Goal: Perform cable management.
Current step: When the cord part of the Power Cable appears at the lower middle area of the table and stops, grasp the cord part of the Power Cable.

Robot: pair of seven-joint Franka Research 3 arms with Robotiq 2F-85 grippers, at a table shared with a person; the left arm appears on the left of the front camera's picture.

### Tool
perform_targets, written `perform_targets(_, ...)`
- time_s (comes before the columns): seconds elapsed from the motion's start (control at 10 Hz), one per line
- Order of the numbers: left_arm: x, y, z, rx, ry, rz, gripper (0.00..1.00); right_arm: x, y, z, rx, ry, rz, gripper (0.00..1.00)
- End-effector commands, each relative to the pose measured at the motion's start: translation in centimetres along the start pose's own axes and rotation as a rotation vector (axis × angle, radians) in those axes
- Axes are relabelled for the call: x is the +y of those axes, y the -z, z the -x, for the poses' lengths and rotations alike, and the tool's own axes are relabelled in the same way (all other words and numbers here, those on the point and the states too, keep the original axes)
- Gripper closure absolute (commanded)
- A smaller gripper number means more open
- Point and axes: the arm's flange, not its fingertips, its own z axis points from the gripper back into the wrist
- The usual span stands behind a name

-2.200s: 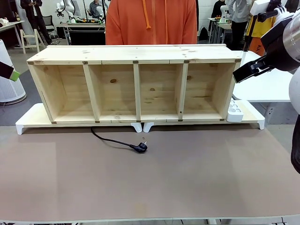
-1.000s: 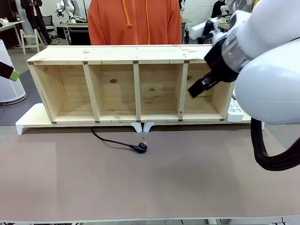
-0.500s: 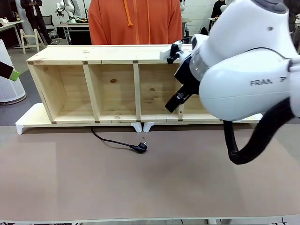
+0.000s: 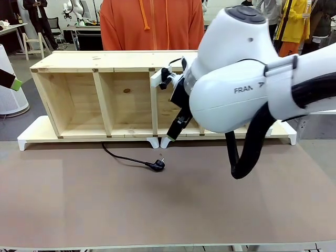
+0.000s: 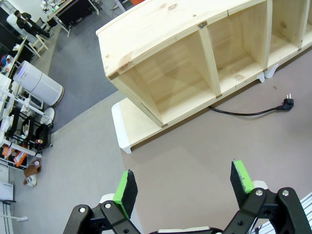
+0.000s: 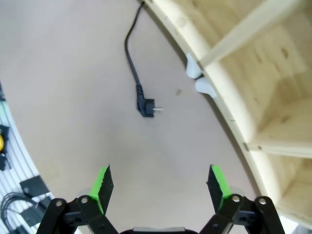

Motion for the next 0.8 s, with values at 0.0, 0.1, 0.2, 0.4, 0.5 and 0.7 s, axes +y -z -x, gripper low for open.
perform_targets(0.0,0.0,-0.1,0.0,-0.005,-0.001,-0.004,0.0,-0.2,1.0,-1.4,0.047,-0.056,-0.034,0.0)
perform_targets(0.1,0.0,-0.1,0.0,-0.005,-0.001,-0.004,0.0,0.1,1.6,-2.1,0.057,-0.062,-0.034,0.0)
perform_targets(0.2,0.0,-0.1,0.0,-0.005,-0.001,-0.004,0.0,0.2,2.5,-2.6,0.065,-0.063,-0.033,0.0)
perform_targets(0.4,0.0,-0.1,0.0,-0.005,-0.001,-0.004,0.0,-0.3,4.9,-3.3,0.103,-0.042,-0.061,0.0)
perform_targets(0.5,0.0,-0.1,0.0,-0.005,-0.001,-0.004,0.0,-0.3,6.2,-3.6,0.125,-0.049,-0.068,0.0)
perform_targets(0.7,0.0,-0.1,0.0,-0.005,-0.001,-0.004,0.0,0.1,7.5,-4.4,0.143,-0.065,-0.084,0.0)
